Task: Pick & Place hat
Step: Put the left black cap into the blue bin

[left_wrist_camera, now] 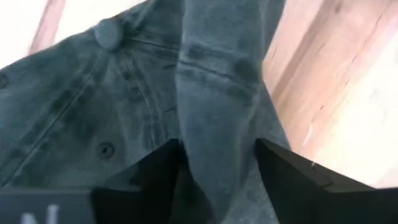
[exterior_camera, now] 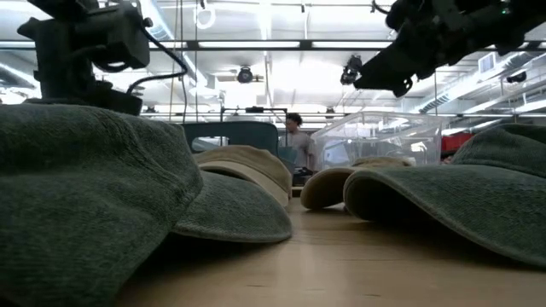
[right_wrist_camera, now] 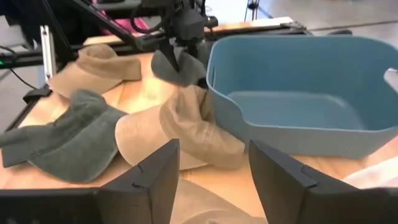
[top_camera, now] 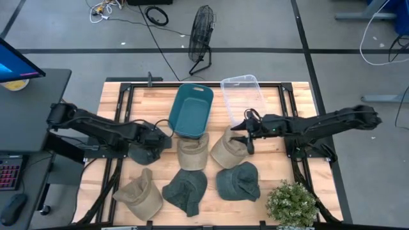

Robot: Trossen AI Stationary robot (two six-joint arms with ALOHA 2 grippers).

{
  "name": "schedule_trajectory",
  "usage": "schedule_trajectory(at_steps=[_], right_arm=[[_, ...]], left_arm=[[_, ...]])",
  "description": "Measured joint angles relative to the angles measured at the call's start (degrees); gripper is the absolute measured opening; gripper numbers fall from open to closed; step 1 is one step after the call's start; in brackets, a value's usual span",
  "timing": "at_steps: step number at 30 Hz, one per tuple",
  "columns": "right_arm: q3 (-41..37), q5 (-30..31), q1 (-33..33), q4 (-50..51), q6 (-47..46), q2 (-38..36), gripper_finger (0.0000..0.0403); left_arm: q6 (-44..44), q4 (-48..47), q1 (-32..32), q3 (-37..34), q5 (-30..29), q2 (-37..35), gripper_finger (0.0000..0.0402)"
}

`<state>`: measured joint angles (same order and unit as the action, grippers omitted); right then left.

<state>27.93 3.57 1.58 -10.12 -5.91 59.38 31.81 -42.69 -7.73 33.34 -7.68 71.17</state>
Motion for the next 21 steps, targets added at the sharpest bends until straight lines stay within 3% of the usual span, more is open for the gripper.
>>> schedule_trajectory(at_steps=[8,16,21], right_arm=[[0.9,-0.1,0.0,0.4,-1.2,3.8,0.0196],[1.0,-0.2,0.0,0.4,-1.1,3.8,0.0196],[1.0,-0.2,0.0,0.0,-1.1,3.8,0.0196]], left_arm=[[1.1,2.3,-1.7,1.4,0.0,0.2,0.0025],[6.9,0.9,-6.7,9.1,-3.0,-2.2,0.0025],[11.8,-8.6,-11.5,18.5,-8.0,-2.3,0.0021]])
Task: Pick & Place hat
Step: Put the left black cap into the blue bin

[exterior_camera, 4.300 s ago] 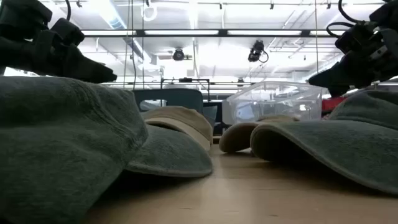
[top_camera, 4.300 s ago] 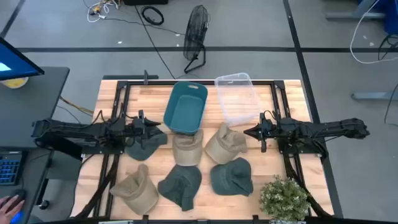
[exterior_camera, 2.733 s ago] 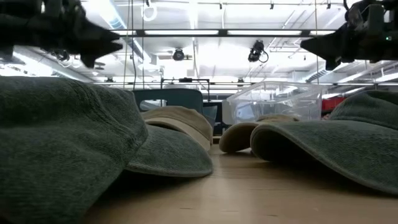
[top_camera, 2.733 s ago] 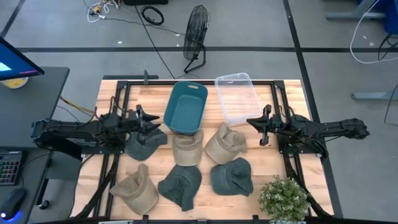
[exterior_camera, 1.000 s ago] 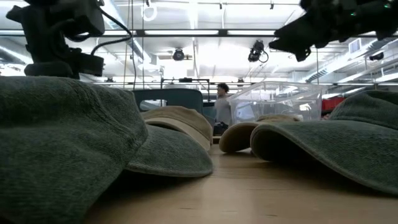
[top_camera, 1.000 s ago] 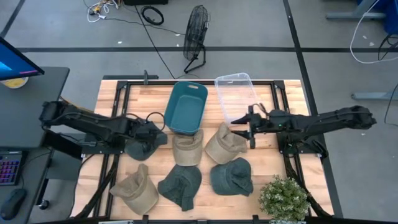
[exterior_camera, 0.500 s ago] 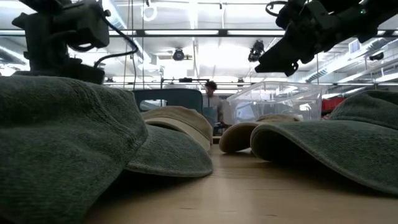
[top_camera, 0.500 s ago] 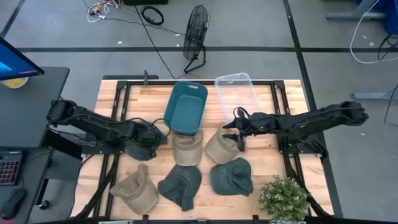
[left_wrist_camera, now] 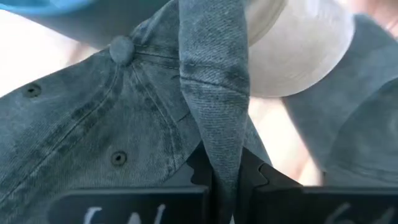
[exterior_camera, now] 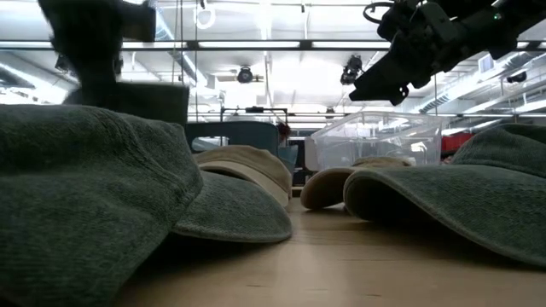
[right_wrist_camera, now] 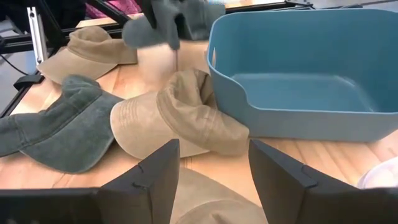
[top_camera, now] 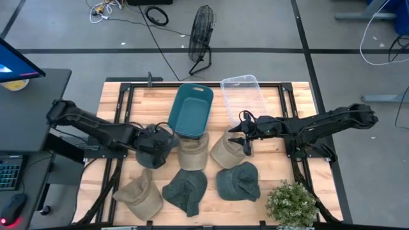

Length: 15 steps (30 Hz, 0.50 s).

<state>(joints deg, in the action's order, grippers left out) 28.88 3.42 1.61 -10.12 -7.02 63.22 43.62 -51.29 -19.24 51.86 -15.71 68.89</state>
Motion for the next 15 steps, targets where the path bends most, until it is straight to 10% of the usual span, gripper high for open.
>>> schedule_trajectory(at_steps=[15], right_arm=[[0.0,0.0,0.0,-5.9,0.6,0.0,0.0196]], left_arm=[[-7.4,4.4,0.2,15.7,-27.1,0.2,0.0029]])
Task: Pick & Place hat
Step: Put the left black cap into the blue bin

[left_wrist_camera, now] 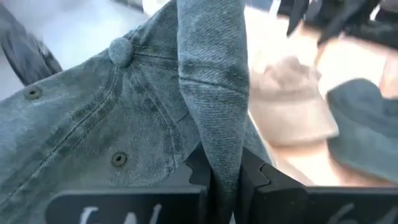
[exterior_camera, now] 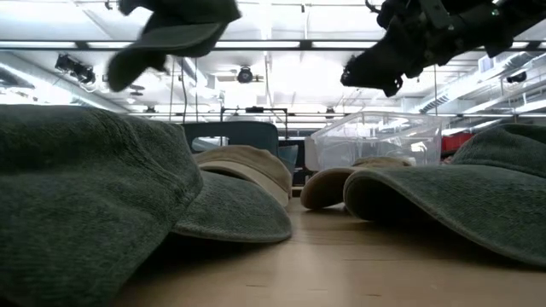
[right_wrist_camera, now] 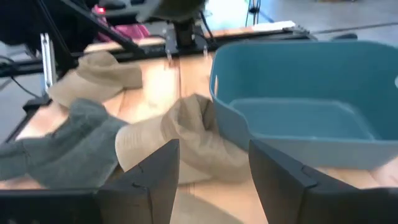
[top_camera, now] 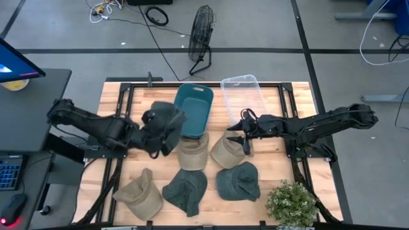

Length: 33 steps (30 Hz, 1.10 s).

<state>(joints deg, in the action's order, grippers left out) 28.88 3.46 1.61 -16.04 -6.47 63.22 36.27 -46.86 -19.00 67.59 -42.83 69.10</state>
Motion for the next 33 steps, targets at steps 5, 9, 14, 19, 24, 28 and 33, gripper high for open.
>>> schedule_trajectory(at_steps=[5,9,14,19,24,28,33], right_arm=[[0.0,0.0,0.0,-1.1,0.0,0.0,0.0196],[0.0,0.1,0.0,-0.9,-0.1,0.0,0.0196],[0.0,0.1,0.0,-0.5,-0.1,0.0,0.0196],[0.0,0.1,0.0,-0.3,-0.3,0.0,0.0196],[0.0,0.1,0.0,0.8,-0.6,0.0,0.0196],[0.0,0.1,0.0,2.1,-0.6,0.0,0.0196],[0.0,0.1,0.0,3.8,-0.6,0.0,0.0196]], left_arm=[[-8.2,7.4,8.4,0.0,-0.1,1.1,0.0030],[-13.3,13.3,14.6,0.0,-0.2,3.6,0.0031],[-16.2,19.5,19.7,0.0,0.3,9.2,0.0032],[-16.4,26.8,23.0,0.0,4.4,17.2,0.0032],[-20.8,35.6,24.9,0.0,4.4,24.1,0.0032],[-21.4,37.1,25.9,0.0,4.5,26.8,0.0032],[-17.4,30.5,26.6,-0.1,8.2,28.6,0.0032]])
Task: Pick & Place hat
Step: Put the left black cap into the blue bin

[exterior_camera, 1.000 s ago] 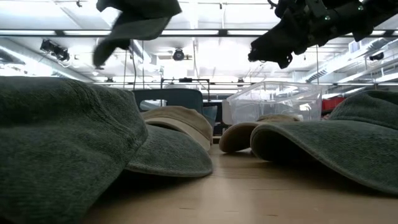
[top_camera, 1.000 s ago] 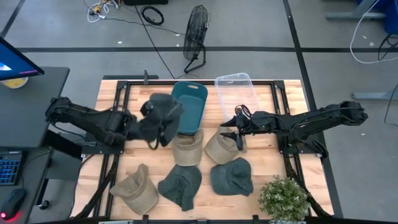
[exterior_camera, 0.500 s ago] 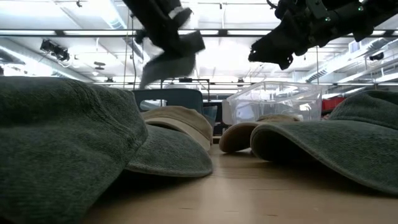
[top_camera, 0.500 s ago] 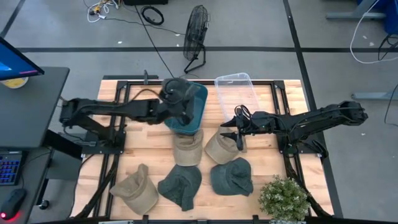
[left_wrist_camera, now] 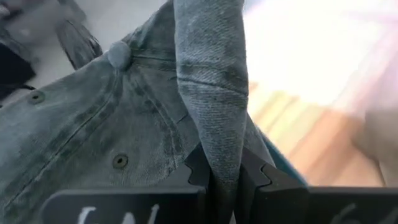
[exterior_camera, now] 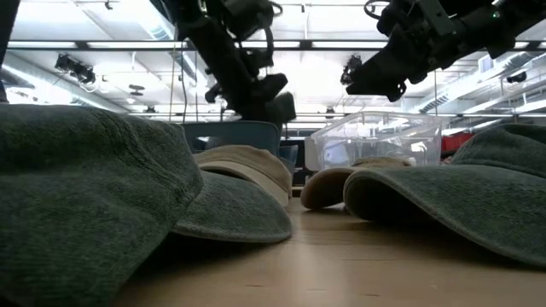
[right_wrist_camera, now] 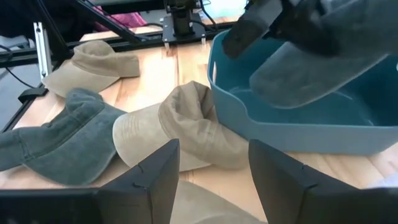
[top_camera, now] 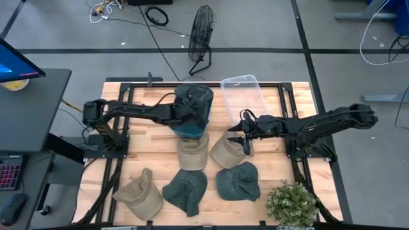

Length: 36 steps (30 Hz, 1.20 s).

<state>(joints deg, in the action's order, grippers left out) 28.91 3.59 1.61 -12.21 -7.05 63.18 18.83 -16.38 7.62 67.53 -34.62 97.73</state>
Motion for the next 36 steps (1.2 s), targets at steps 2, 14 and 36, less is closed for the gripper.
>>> schedule_trajectory(at_steps=[2,14,36], right_arm=[[0.0,0.0,0.0,0.2,0.0,0.0,0.0196],[0.0,0.0,0.0,1.3,-0.7,0.0,0.0196],[0.1,-11.1,7.5,1.7,-1.3,0.1,0.0196]], left_arm=[[0.0,-1.2,0.0,0.0,1.3,0.8,0.0033],[6.4,-3.7,4.5,0.0,8.0,4.1,0.0127],[-13.2,-15.8,-4.6,0.1,25.0,-16.5,0.0177]])
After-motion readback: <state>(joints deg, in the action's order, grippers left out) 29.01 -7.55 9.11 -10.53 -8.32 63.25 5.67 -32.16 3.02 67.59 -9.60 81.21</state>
